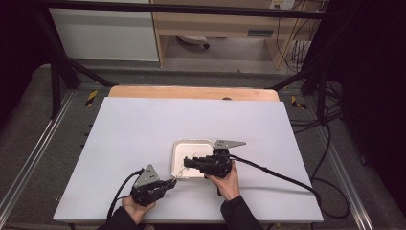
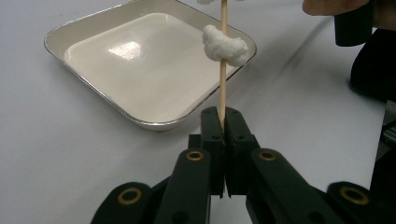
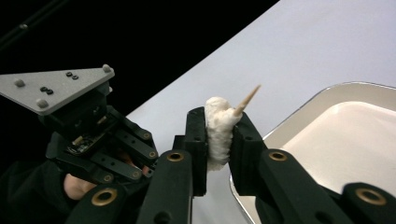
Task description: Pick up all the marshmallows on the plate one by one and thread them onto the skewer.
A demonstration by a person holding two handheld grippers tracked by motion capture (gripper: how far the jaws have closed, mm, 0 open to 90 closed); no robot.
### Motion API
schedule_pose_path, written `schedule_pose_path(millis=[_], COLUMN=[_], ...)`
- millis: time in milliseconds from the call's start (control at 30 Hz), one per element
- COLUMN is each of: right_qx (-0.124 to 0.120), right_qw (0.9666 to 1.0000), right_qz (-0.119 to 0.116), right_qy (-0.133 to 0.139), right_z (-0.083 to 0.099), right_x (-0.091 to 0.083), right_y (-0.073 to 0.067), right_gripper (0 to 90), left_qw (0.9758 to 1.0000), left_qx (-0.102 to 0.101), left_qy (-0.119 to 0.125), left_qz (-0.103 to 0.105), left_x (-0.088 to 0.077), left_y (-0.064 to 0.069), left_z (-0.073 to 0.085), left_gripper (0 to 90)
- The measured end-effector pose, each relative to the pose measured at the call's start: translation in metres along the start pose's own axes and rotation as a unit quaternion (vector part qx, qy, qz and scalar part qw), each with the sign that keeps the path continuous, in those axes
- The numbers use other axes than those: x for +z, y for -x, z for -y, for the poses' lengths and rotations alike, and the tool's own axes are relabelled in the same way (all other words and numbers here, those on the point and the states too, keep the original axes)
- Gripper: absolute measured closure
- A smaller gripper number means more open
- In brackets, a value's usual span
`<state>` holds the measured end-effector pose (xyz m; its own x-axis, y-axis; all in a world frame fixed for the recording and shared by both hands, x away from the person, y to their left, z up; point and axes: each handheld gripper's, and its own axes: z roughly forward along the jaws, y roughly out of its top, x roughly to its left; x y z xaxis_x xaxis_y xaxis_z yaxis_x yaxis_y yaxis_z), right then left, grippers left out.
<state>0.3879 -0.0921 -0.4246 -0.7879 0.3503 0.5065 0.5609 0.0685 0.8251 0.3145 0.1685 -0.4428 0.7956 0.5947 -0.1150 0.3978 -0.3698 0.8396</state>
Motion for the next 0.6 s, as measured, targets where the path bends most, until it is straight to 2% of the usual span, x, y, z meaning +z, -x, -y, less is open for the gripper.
schedule_pose_path(millis=[100,267,333,367,433,600], right_qx=[-0.010,-0.031,-0.035,-0.031,-0.030,-0.042], right_qw=[0.9999,0.9989,0.9982,0.9979,0.9982,0.9975], right_qz=[0.013,0.034,0.047,0.057,0.052,0.057], right_qy=[-0.002,-0.006,0.004,0.002,-0.005,0.003], right_z=[-0.0016,-0.0020,-0.0021,-0.0025,-0.0041,-0.0068], right_x=[-0.0016,-0.0029,-0.0024,-0.0024,-0.0034,-0.0067], right_y=[-0.0006,-0.0010,-0.0010,-0.0001,0.0010,-0.0011], right_gripper=[70.4,54.6,27.3,27.5,26.3,20.4], left_qw=[0.9999,0.9999,0.9998,0.9999,0.9998,0.9998], left_qx=[-0.003,-0.003,0.000,0.001,0.002,0.002], left_qy=[0.010,0.011,0.018,0.017,0.018,0.020], left_qz=[0.001,-0.001,0.006,0.004,0.006,0.006], left_x=[-0.0014,-0.0014,-0.0024,-0.0027,-0.0026,-0.0030], left_y=[-0.0005,-0.0009,-0.0006,0.0002,0.0003,0.0006], left_z=[-0.0010,-0.0010,-0.0006,-0.0010,-0.0009,-0.0013], left_gripper=[88.5,88.6,88.7,88.8,88.7,88.8])
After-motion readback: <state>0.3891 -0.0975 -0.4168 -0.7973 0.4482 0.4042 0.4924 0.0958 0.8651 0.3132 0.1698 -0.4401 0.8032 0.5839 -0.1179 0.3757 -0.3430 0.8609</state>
